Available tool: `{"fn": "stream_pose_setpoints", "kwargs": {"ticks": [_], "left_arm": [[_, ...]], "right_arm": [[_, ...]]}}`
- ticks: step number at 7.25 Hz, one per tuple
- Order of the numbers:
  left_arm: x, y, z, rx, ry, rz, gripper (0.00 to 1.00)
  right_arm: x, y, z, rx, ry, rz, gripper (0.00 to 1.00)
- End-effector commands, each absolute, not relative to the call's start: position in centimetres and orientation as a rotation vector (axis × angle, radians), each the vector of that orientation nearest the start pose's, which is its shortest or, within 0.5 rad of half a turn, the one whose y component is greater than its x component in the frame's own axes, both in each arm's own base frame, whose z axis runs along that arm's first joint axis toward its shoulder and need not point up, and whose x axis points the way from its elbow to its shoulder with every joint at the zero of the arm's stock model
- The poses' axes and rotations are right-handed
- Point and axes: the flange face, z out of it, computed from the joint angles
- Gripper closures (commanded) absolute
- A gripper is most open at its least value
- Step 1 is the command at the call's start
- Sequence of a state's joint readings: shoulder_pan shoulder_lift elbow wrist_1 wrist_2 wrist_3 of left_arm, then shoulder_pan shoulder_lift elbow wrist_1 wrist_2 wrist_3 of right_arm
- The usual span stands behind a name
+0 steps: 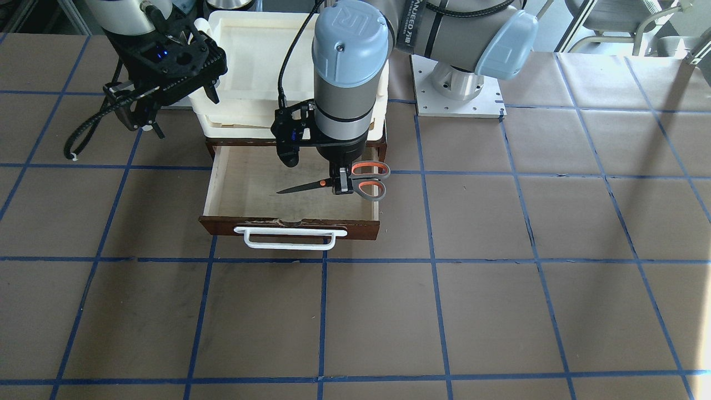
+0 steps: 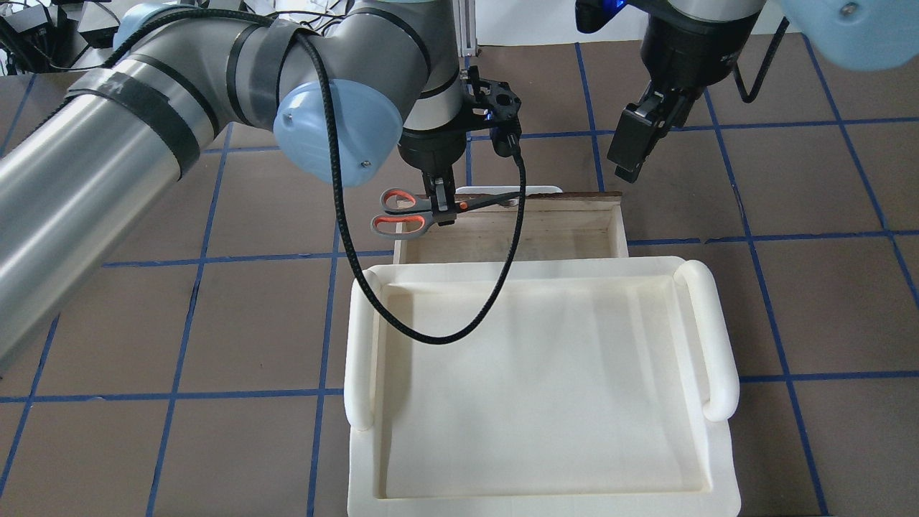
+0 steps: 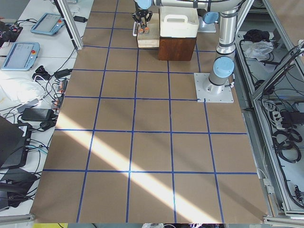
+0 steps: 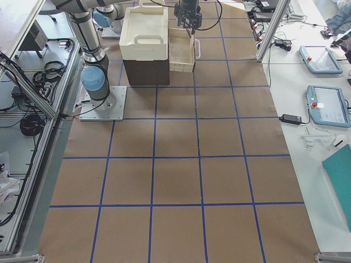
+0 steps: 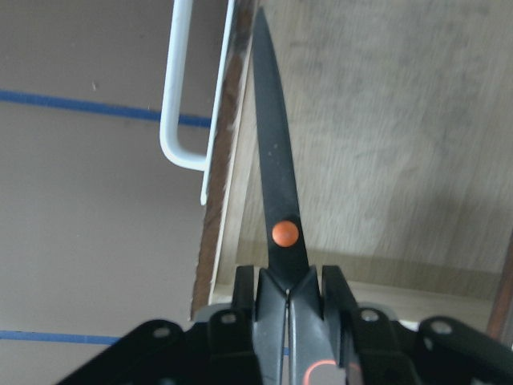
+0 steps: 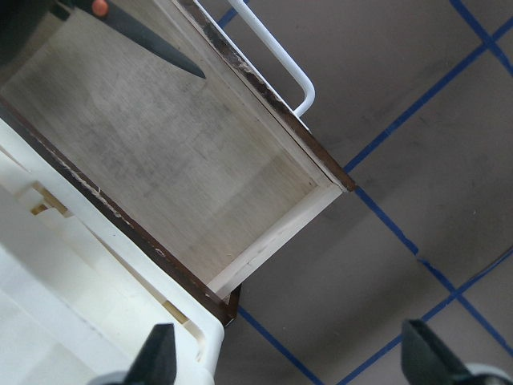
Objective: Place scissors in drawer with both arms
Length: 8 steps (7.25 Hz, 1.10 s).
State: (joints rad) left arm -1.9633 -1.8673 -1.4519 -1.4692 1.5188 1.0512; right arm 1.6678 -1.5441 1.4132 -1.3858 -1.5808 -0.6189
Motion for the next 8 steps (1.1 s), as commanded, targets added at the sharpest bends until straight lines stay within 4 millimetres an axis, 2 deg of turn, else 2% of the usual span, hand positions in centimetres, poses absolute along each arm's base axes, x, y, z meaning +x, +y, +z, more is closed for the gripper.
{"fn": "stream_pose_setpoints", "kwargs": {"ticks": [1,3,4,6,7,8], "left_arm": [[-38.1,-48.6,36.7,2.137,2.453,0.076,1.00],[-38.2,-47.9,34.7,2.152,2.443,0.070,1.00],[-38.1,-47.8,34.4,2.154,2.442,0.080,1.00],[-38.1,-47.7,34.1,2.139,2.456,0.091,1.00],[-38.0,-47.7,34.0,2.151,2.443,0.086,0.93],[-38.1,-47.7,34.2,2.135,2.453,0.072,0.17]], "right_arm": [[17.7,-46.0,54.6,-0.620,3.094,0.059,0.00],[17.8,-45.7,55.3,-0.406,3.119,0.020,0.00],[17.6,-45.6,55.3,-0.183,3.140,0.026,0.00],[17.6,-45.7,55.6,-0.150,3.148,-0.008,0.00],[17.6,-45.9,56.1,-0.152,3.149,-0.068,0.00],[17.6,-46.0,56.1,-0.154,3.151,-0.066,0.00]]}}
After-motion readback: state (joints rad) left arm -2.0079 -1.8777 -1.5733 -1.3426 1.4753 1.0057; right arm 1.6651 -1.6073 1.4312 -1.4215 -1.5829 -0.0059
